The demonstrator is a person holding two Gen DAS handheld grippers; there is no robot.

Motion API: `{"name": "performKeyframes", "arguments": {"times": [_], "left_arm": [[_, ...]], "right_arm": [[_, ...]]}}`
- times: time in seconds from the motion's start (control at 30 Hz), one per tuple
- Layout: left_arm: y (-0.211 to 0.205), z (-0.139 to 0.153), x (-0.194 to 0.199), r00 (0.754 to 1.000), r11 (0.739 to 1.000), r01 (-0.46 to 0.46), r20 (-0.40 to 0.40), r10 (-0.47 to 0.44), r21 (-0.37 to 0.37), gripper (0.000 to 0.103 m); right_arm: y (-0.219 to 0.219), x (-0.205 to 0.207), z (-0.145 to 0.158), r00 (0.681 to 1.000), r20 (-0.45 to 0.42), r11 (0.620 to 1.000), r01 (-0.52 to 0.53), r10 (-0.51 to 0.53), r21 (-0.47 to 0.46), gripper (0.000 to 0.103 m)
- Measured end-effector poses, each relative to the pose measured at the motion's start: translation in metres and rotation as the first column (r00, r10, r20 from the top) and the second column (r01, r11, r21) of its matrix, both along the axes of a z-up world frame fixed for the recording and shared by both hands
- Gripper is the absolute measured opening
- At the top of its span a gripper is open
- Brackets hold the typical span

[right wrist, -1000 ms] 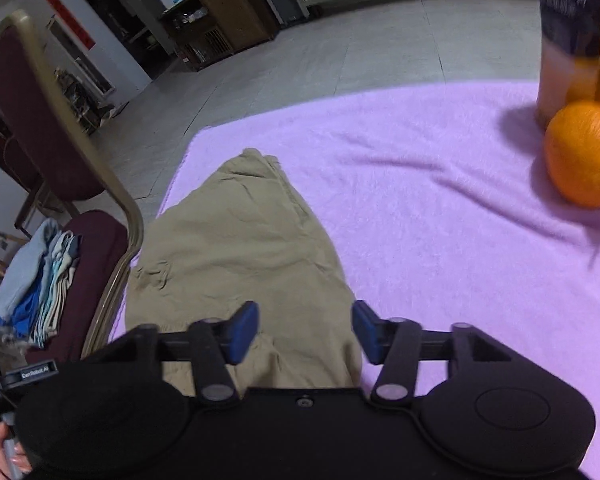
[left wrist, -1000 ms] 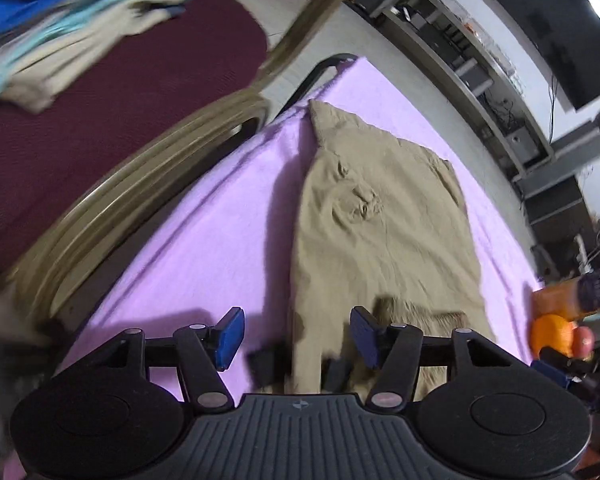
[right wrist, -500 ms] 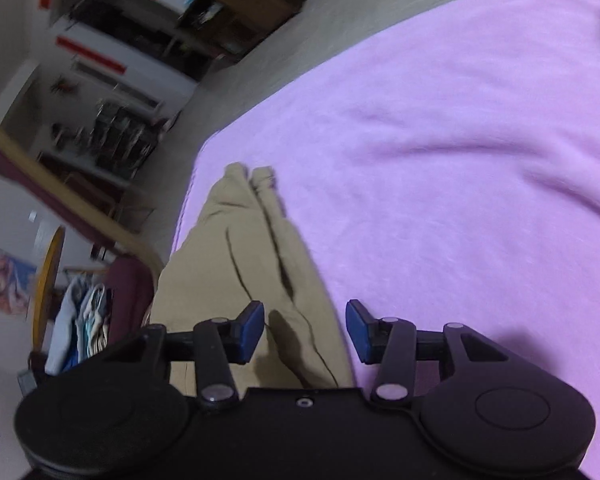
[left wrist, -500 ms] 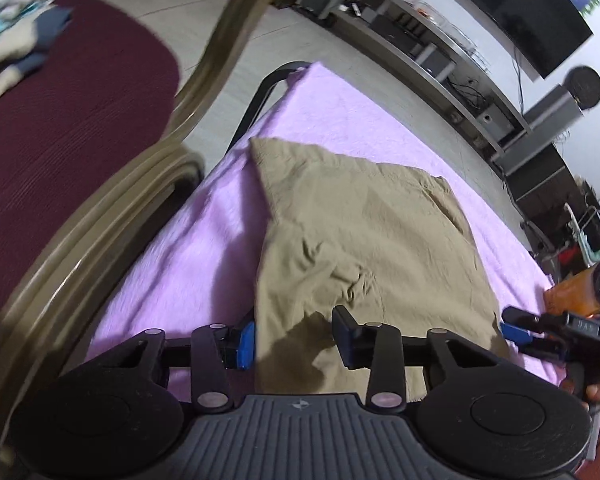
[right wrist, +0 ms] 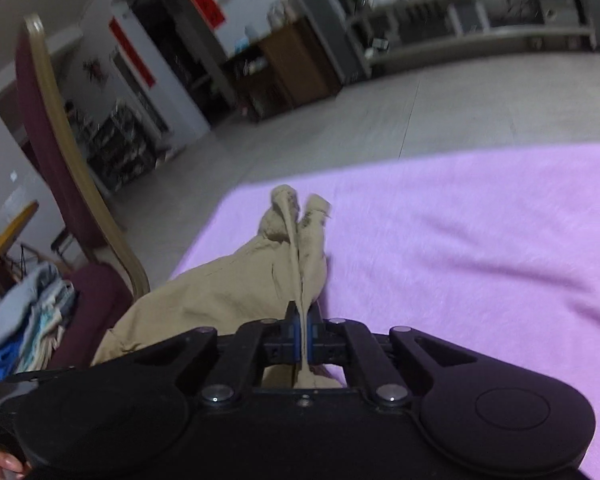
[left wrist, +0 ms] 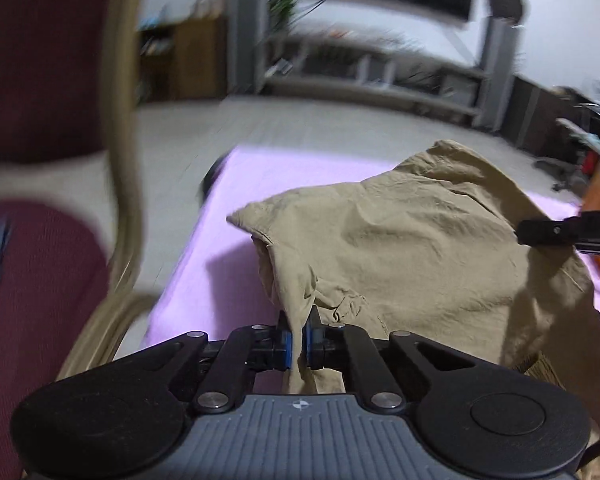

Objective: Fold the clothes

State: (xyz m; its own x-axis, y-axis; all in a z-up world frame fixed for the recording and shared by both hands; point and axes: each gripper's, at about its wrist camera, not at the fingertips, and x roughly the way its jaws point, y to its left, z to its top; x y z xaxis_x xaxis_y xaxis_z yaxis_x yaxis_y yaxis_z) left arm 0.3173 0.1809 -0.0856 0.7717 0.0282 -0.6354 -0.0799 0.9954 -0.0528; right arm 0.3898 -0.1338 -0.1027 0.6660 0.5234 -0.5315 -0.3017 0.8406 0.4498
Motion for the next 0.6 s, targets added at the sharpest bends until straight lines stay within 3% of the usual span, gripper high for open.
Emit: {"name": "performKeyframes", "arguments": {"times": [0.07,0.13,0.17,0.23,0.27,0.37,0.4,0.43,0.6], "left_arm": [[-0.012,0.008,0.012,0.999,0.999,0.039,0.030,-0.039,0.001,0.007],[-0.022,0.010,0.031,0.999,0.999,0.045,0.017,-0.045,-0.004,0.025],[-0.024,0.007,0.042,0.999,1.000,0.028,-0.028,-0.028,0.004,0.030],[-0.024,0.005,0.054,0.995,1.000,-0.018,-0.097,0.020,0.017,0.032],[-0.021,0.007,0.054,0.992,0.999,-0.045,-0.117,0.047,0.018,0.033],[0.003,0.023,0.013,0.996,0.994,-0.045,-0.075,0.038,-0.098,0.043],[0.010,0.027,-0.004,0.996,0.993,-0.048,-0.074,0.041,-0.108,0.045],[0.016,0.031,-0.022,0.996,0.992,-0.052,-0.073,0.044,-0.118,0.046],[0.034,0.027,-0.114,0.987,0.973,-0.105,-0.143,0.077,-0.205,0.065]], "right_arm": [[-0.018,-0.020,0.016,0.996,0.071,0.998,0.057,-0.057,-0.003,0.003],[-0.032,-0.031,0.021,0.985,0.114,0.990,0.137,-0.132,-0.037,0.003],[-0.039,-0.029,0.018,0.981,0.090,0.982,0.176,-0.170,-0.061,0.005],[-0.054,-0.018,0.007,0.969,-0.014,0.964,0.244,-0.247,-0.107,0.030],[-0.064,-0.015,0.002,0.959,-0.077,0.959,0.264,-0.272,-0.102,0.033],[-0.100,-0.030,0.002,0.939,-0.209,0.958,0.287,-0.274,0.031,0.046],[-0.111,-0.040,0.003,0.930,-0.250,0.951,0.297,-0.268,0.086,0.053],[-0.118,-0.050,0.003,0.925,-0.286,0.946,0.297,-0.251,0.128,0.053],[-0.134,-0.113,0.002,0.908,-0.377,0.949,0.263,-0.183,0.173,0.060]]}}
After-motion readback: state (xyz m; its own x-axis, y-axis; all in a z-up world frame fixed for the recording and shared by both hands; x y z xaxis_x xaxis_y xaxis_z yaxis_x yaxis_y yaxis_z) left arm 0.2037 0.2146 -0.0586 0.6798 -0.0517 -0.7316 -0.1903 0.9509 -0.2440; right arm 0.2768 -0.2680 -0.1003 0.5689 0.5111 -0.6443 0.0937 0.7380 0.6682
